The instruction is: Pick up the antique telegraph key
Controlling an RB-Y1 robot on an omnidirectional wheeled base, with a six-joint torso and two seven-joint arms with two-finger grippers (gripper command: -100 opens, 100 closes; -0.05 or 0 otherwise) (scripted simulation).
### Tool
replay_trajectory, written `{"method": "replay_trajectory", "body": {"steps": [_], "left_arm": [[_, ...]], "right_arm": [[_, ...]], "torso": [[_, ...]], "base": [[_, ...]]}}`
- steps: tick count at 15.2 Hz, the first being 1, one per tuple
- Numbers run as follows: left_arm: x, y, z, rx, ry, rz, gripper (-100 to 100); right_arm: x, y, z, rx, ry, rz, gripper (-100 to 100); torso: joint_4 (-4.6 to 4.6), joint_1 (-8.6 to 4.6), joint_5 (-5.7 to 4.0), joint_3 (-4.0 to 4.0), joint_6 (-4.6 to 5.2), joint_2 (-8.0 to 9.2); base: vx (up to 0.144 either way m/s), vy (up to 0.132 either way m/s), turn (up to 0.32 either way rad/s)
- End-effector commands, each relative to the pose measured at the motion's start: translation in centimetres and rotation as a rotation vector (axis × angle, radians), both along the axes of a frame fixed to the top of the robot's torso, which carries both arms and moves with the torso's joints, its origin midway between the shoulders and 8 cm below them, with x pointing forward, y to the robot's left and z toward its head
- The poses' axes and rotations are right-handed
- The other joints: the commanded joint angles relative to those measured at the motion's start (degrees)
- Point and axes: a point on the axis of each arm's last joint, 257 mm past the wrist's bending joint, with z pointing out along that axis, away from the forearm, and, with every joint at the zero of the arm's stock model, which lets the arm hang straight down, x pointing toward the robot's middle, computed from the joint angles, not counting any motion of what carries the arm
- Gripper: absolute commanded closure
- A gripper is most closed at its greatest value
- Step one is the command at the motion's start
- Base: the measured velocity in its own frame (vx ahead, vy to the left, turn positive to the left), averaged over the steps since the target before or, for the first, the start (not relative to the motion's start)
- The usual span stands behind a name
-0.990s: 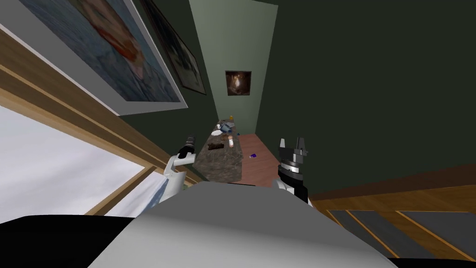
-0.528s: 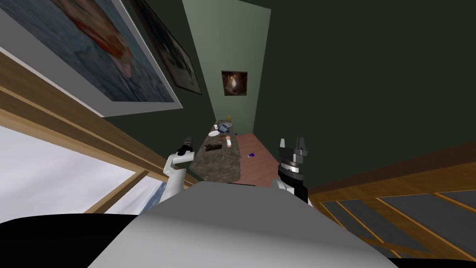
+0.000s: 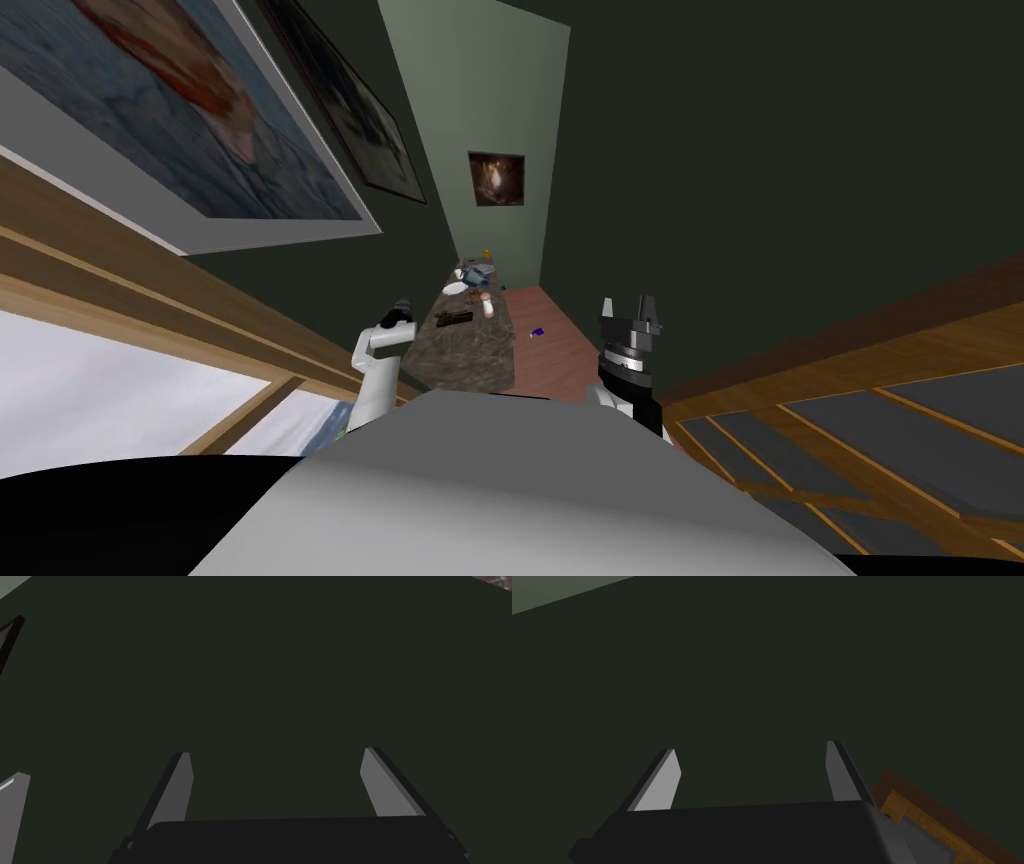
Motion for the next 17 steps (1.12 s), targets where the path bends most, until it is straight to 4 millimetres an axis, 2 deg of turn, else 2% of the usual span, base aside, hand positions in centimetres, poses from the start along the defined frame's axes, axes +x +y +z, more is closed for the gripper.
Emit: {"method": "replay_trajectory", "body": {"steps": [1, 12, 17], "left_arm": [[-0.1, 1.1, -0.8, -0.038, 0.029, 0.034, -100], [-1.3, 2.6, -4.4, -0.188, 0.153, 0.127, -100], [-2.0, 2.6, -6.2, -0.257, 0.215, 0.159, -100]], "right_arm": [[0.0, 0.0, 0.0, 0.0, 0.0, 0.0, 0], [0.0, 0.0, 0.0, 0.0, 0.0, 0.0, 0], [0.0, 0.0, 0.0, 0.0, 0.0, 0.0, 0]], "torso": [[0.0, 0.0, 0.0, 0.0, 0.0, 0.0], [0.0, 0.01, 0.0, -0.01, -0.01, -0.01], [0.0, 0.01, 0.0, -0.01, 0.01, -0.02]], "base": [[-0.004, -0.007, -0.166], [-0.002, -0.002, -0.087], [0.0, 0.0, -0.075]]}}
